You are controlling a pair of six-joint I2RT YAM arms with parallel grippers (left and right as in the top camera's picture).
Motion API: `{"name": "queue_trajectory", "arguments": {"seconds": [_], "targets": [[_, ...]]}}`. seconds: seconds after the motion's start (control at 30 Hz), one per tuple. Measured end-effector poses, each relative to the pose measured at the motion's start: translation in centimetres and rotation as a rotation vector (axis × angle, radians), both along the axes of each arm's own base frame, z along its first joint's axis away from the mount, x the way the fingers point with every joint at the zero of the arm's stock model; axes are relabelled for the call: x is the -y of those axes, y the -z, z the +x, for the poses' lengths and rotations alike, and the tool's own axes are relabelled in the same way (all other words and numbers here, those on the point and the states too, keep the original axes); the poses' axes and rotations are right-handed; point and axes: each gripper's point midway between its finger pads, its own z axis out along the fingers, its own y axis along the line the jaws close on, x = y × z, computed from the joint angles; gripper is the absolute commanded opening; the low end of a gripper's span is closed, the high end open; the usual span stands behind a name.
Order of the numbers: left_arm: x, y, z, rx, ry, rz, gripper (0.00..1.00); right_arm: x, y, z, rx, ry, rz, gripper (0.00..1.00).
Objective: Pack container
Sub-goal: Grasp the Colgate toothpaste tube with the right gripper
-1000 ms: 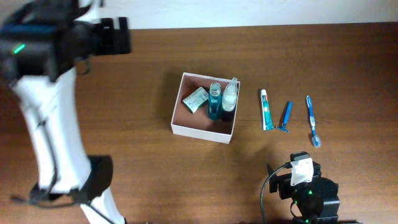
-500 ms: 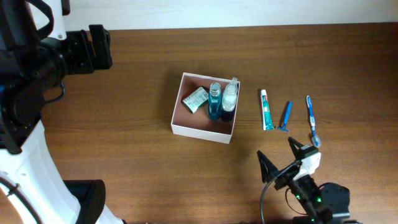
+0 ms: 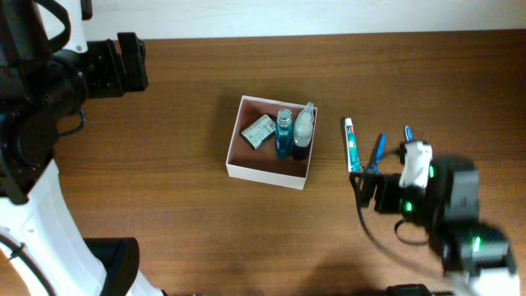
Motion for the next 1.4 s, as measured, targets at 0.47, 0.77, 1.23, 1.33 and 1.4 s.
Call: {"name": "queue_trajectory", "arguments": {"seconds": [0.47, 0.77, 1.23, 1.33, 1.4], "targets": [[0.0, 0.0, 0.0, 0.0, 0.001, 0.0, 0.99, 0.2, 10.6, 13.5, -0.399, -0.002, -0.054, 0.72], [0.0, 0.0, 0.0, 0.0, 0.001, 0.0, 0.99, 2.0, 18.6, 15.6, -0.491, 0.051, -0.158, 0.55], [0.0, 0.0, 0.0, 0.0, 0.0, -0.001, 0.99, 2.6, 20.8, 14.3, -0.585, 0.057, -0.193, 0.12], [0.0, 0.0, 0.0, 0.0, 0.001, 0.0, 0.99, 2.8, 20.6, 13.6, -0.619, 0.056, -0.204, 0.07], [0.0, 0.0, 0.0, 0.0, 0.001, 0.0, 0.99, 3.0, 20.4, 13.0, -0.644, 0.058, -0.217, 0.04]]}}
